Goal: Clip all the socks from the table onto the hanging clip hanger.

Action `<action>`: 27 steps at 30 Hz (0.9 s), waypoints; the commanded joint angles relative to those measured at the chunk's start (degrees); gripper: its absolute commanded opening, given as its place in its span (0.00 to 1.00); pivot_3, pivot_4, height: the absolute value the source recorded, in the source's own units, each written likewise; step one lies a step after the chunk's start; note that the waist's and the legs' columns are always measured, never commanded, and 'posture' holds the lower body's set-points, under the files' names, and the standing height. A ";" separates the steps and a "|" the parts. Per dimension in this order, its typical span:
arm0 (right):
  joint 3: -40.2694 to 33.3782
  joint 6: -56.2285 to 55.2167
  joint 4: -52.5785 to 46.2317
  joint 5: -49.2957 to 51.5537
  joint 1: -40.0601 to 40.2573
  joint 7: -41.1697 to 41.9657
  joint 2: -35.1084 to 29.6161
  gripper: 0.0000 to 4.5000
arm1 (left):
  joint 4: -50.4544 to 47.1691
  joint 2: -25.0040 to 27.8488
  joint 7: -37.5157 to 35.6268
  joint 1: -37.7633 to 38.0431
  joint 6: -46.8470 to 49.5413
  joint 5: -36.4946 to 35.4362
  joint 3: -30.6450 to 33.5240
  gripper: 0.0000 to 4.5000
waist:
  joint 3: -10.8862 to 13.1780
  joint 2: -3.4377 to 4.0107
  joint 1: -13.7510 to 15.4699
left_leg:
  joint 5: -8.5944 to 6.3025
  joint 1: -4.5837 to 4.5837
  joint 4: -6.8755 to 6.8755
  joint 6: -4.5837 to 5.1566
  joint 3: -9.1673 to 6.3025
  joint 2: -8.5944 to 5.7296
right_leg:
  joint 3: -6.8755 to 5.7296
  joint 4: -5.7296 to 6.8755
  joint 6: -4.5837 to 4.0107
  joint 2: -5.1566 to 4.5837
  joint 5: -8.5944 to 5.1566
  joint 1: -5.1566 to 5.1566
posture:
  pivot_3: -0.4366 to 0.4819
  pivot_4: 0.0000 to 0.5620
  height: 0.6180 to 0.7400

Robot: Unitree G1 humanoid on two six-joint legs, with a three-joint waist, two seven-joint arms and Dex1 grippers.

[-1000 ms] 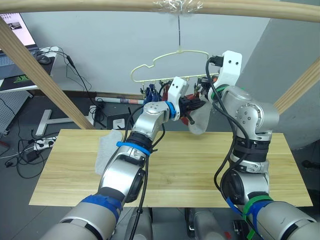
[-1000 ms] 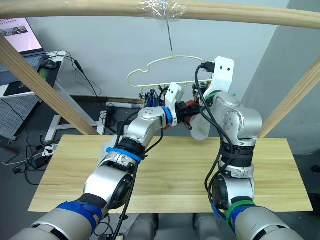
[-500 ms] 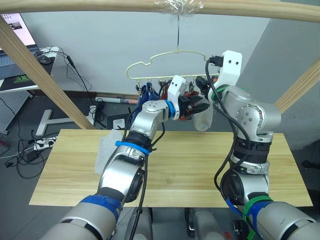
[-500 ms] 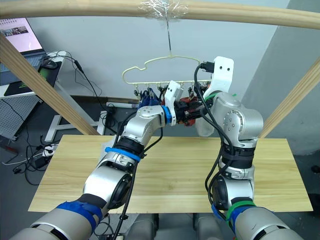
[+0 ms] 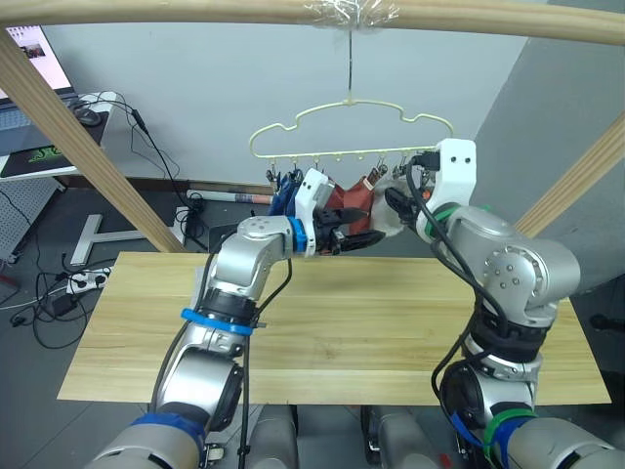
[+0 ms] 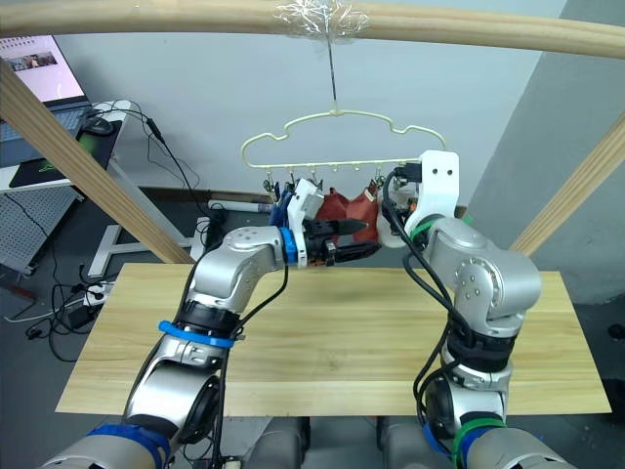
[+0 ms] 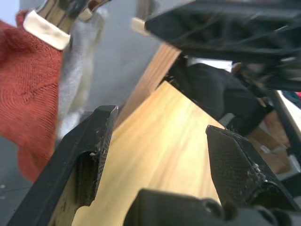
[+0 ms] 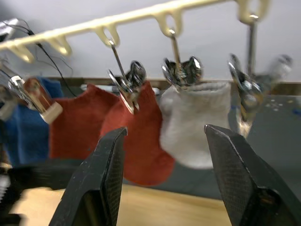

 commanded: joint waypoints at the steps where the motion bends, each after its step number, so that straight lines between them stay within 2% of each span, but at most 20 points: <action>1: 2.26 -1.02 -7.32 -0.72 2.95 0.47 -1.98 0.61 | -7.01 2.82 -2.56 0.76 3.29 -4.61 1.35 0.77 | 0.00 0.00 -0.09 | 0.00 0.01 0.00 0.00 -0.01 0.00 | 0.00 0.01 0.00 0.00 0.00 0.01 | 0.54 0.39 1.00; 5: 6.42 -6.44 -12.93 -3.85 10.28 -1.15 -3.54 0.61 | -9.89 6.84 -4.45 1.21 5.78 -8.53 3.46 0.77 | -0.02 0.01 -0.19 | 0.00 0.04 0.02 0.00 -0.02 0.00 | 0.00 0.00 0.00 0.00 0.00 0.04 | 0.53 0.37 1.00; 11: 8.95 -13.97 -13.99 -8.11 14.80 -4.57 -0.68 0.61 | -10.81 10.37 -6.21 0.10 6.91 -13.53 6.43 0.77 | -0.04 0.00 -0.84 | 0.00 0.07 0.10 0.00 -0.02 0.00 | 0.01 0.02 0.01 0.00 0.00 0.07 | 0.52 0.35 1.00; 17: 8.85 -18.86 -10.61 -10.30 14.11 -5.98 2.64 0.61 | -9.50 12.84 -7.52 -2.36 6.81 -15.53 7.32 0.77 | -0.04 0.00 -1.04 | 0.00 0.06 0.21 0.00 -0.02 0.00 | 0.01 0.08 0.01 0.00 0.00 0.08 | 0.53 0.35 1.00; 27: 5.35 -24.52 -0.68 -10.60 8.56 -5.20 5.23 0.61 | -9.90 13.40 -5.51 -2.78 5.74 -14.82 6.61 0.77 | -0.04 0.00 -1.09 | 0.00 0.08 0.26 0.00 -0.03 0.00 | 0.01 0.29 0.01 0.00 0.00 0.05 | 0.56 0.35 1.00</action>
